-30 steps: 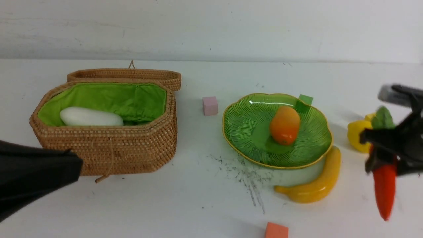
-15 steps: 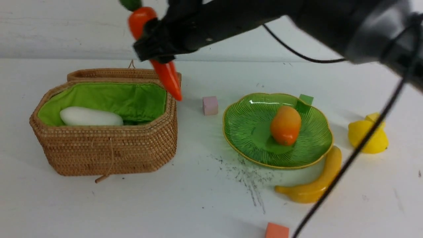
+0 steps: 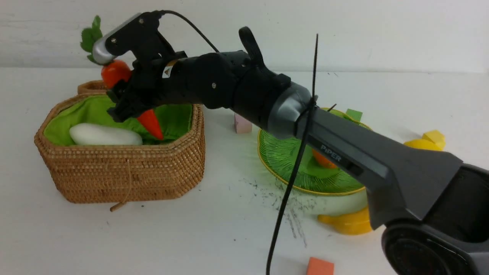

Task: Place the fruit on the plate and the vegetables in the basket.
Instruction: Use the right arm to grab a carrot and put it into the left basket, then use the right arm to grab a banana and put it into the right plate

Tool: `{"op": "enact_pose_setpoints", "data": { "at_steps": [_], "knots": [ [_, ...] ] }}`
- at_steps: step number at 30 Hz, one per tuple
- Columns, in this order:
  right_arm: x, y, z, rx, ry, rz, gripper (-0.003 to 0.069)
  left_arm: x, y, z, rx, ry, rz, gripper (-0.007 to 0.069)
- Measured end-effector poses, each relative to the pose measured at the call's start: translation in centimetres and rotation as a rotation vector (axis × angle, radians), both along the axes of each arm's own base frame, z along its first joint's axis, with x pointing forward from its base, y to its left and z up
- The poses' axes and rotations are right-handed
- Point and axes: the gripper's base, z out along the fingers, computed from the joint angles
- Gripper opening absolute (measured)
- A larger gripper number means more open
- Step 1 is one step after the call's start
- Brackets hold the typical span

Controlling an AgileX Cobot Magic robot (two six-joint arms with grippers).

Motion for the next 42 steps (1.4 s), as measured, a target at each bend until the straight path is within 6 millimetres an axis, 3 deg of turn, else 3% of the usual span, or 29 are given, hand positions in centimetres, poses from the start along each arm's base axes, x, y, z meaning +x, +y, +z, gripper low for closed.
{"op": "enact_pose_setpoints", "data": {
  "at_steps": [4, 6, 8, 11, 13, 15, 19, 23, 26, 29, 32, 34, 36, 42],
  "knots": [
    [-0.4, -0.4, 0.9, -0.046, -0.012, 0.012, 0.0661, -0.1, -0.1, 0.0, 0.007, 0.003, -0.02, -0.0013],
    [-1.0, -0.9, 1.9, -0.081, 0.006, 0.027, 0.0668, -0.1, -0.1, 0.0, 0.009, 0.002, -0.021, -0.0013],
    [-2.4, -2.1, 4.2, -0.134, 0.055, 0.046, 0.0639, -0.1, -0.1, 0.0, 0.013, 0.001, -0.027, -0.0013],
    [-5.3, -5.0, 8.8, -0.215, 0.14, 0.036, 0.0522, -0.2, -0.3, 0.0, 0.036, -0.006, -0.071, -0.0013],
    [-6.4, -6.2, 10.4, -0.248, 0.166, 0.02, 0.0466, -0.2, -0.6, 0.0, 0.039, -0.015, -0.104, -0.0013],
    [-8.7, -9.3, 13.5, -0.333, 0.212, -0.041, 0.0309, -0.4, -1.2, 0.1, 0.032, -0.024, -0.181, -0.0013],
    [-10.6, -13.1, 16.9, -0.337, 0.219, -0.197, 0.0036, -0.9, -2.2, 0.2, 0.001, -0.024, -0.306, -0.0013],
    [-11.6, -16.0, 17.7, -0.29, 0.278, -0.341, -0.0015, -1.3, -3.0, 0.3, -0.043, -0.021, -0.393, -0.0013],
    [-12.7, -19.7, 17.0, -0.255, 0.388, -0.472, -0.0015, -1.6, -3.5, 0.5, -0.073, -0.034, -0.453, -0.0013],
    [-12.9, -24.0, 13.9, -0.272, 0.524, -0.628, -0.001, -1.9, -3.8, 0.7, -0.077, -0.063, -0.511, -0.0013],
    [-12.9, -28.6, 8.4, -0.292, 0.748, -0.828, 0.0012, -2.1, -4.1, 0.8, -0.072, -0.074, -0.553, -0.0013],
    [-12.7, -30.5, 5.6, -0.277, 0.858, -0.905, 0.0036, -2.1, -4.2, 0.8, -0.071, -0.078, -0.568, -0.0013],
    [-12.2, -32.7, 1.6, -0.216, 0.975, -0.982, 0.0096, -2.2, -4.2, 0.9, -0.074, -0.079, -0.578, -0.0013],
    [-10.1, -37.5, -1.8, -0.018, 1.09, -1.13, 0.0299, -2.2, -4.3, 0.9, -0.074, -0.082, -0.584, -0.0013]
  ]
}}
